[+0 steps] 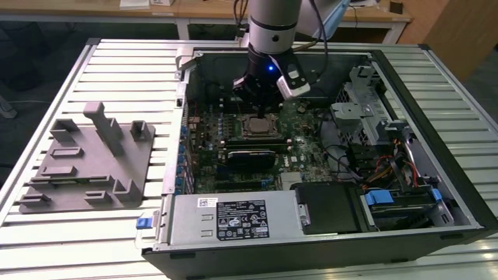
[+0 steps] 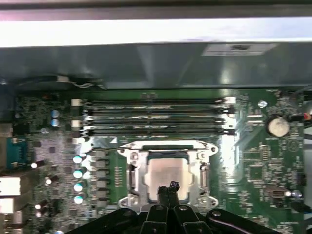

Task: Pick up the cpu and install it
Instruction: 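Close the cpu cover, then install the first cpu locking lever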

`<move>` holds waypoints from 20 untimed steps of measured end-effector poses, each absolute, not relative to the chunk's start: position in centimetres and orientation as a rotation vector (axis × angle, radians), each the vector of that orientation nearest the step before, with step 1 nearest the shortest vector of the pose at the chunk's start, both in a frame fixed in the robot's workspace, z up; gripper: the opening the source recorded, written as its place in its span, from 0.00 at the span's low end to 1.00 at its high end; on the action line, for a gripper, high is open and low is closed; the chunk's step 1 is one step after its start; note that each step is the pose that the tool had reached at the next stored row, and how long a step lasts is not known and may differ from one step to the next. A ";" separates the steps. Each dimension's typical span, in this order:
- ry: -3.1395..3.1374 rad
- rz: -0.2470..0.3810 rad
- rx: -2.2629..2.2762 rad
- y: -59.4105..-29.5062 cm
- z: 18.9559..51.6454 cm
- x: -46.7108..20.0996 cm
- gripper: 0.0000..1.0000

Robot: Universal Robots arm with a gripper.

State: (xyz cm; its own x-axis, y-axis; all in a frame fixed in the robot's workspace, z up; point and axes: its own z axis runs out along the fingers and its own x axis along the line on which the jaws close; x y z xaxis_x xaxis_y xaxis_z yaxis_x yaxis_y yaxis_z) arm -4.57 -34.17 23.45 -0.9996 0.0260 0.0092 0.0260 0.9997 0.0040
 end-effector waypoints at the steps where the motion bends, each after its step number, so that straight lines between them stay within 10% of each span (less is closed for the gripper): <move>1: -3.132 -0.006 -0.041 -34.2 23.5 -4.3 0.11; 20: -3.132 -0.015 -0.041 -34.2 25.1 -3.8 0.11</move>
